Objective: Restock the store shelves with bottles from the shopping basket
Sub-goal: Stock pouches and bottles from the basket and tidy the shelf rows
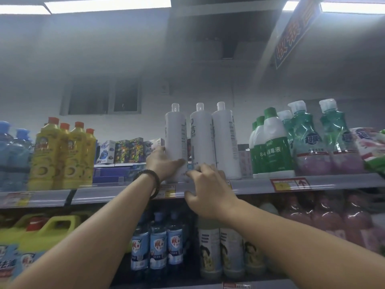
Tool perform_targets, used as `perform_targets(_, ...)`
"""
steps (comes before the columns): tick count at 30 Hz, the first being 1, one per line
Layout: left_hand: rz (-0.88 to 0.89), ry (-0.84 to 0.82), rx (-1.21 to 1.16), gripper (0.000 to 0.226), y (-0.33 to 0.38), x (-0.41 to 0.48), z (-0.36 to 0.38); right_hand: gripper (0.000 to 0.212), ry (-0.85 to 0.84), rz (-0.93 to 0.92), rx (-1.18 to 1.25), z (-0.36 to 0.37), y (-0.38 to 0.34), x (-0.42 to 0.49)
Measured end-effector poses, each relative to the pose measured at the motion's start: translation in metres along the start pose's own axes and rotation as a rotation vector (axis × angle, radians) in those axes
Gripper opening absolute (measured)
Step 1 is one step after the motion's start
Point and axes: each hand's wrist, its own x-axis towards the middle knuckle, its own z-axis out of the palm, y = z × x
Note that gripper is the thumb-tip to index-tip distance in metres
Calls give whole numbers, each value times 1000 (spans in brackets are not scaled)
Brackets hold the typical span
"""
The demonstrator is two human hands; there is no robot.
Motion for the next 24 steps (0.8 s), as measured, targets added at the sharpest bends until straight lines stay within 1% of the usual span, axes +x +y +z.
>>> perform_targets(2, 14, -10, 70, 64, 1, -10, -8, 60, -3, 13, -3, -5, -1, -5)
perform_targets(5, 102, 44, 176, 58, -1, -33, -24, 60, -18, 49, -10, -11, -5, -12)
perform_targets(8, 190, 78, 179, 49, -3, -65, -35, 58, -12, 74, 5, -13, -9, -22)
perform_targets(11, 301, 67, 183, 38, -9, -110, -40, 54, 6, 92, 44, -9, -13, -40)
perform_targets(13, 335, 36, 174, 30, -20, -146, -43, 51, 2, 112, 104, -4, -18, -58)
perform_targets(16, 305, -61, 191, 26, -52, -206, -42, 45, -2, 156, 216, 13, -26, -98)
perform_targets(18, 249, -149, 213, 23, -81, -246, -35, 40, -32, 192, 281, 29, -33, -130)
perform_targets(21, 130, -246, 179, 19, -124, -307, -24, 36, -136, 235, 363, 63, -43, -183)
perform_targets(24, 4, -306, 128, 16, -168, -367, -11, 31, -241, 336, 452, 100, -49, -240)
